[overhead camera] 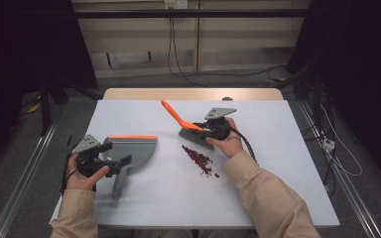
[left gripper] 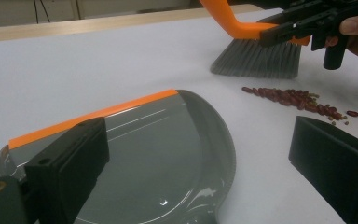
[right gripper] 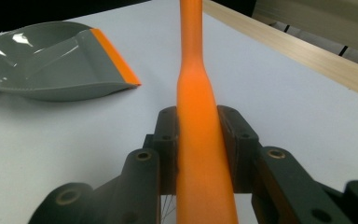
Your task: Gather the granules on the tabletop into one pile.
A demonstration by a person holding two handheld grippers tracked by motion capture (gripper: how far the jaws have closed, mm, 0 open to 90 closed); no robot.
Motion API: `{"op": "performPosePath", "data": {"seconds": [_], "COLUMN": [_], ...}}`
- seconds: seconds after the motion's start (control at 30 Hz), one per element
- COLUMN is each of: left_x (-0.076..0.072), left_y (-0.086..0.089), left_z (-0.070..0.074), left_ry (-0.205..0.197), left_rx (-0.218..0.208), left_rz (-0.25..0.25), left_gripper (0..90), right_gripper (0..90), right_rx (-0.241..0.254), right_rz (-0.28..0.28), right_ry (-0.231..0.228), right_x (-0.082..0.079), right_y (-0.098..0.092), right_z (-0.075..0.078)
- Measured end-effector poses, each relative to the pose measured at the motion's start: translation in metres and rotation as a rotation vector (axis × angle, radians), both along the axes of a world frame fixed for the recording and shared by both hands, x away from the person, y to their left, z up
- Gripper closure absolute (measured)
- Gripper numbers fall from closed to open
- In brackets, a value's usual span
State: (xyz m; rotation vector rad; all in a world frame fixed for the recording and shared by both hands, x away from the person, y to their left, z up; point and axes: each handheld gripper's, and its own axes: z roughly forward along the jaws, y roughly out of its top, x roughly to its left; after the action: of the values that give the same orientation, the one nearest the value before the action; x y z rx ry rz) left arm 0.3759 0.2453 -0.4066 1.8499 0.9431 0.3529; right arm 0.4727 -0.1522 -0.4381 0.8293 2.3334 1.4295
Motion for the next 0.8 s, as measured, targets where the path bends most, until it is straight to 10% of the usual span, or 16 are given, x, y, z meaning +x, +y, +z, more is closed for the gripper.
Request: {"op": "performPosePath", "data": {"seconds": [0.8], "left_x": [-0.001], "left_y": [-0.002], "left_z": [0.000], "left_ry": [-0.001], "left_rx": [0.011], "left_rz": [-0.014], "left_gripper": [4.6], "right_gripper": [71.1], "right_rx": [-0.083], "right_rz": [0.199], "right_ry": [-0.008], "right_x": [-0.033], "right_y": [-0.003], "right_z": [0.007]}}
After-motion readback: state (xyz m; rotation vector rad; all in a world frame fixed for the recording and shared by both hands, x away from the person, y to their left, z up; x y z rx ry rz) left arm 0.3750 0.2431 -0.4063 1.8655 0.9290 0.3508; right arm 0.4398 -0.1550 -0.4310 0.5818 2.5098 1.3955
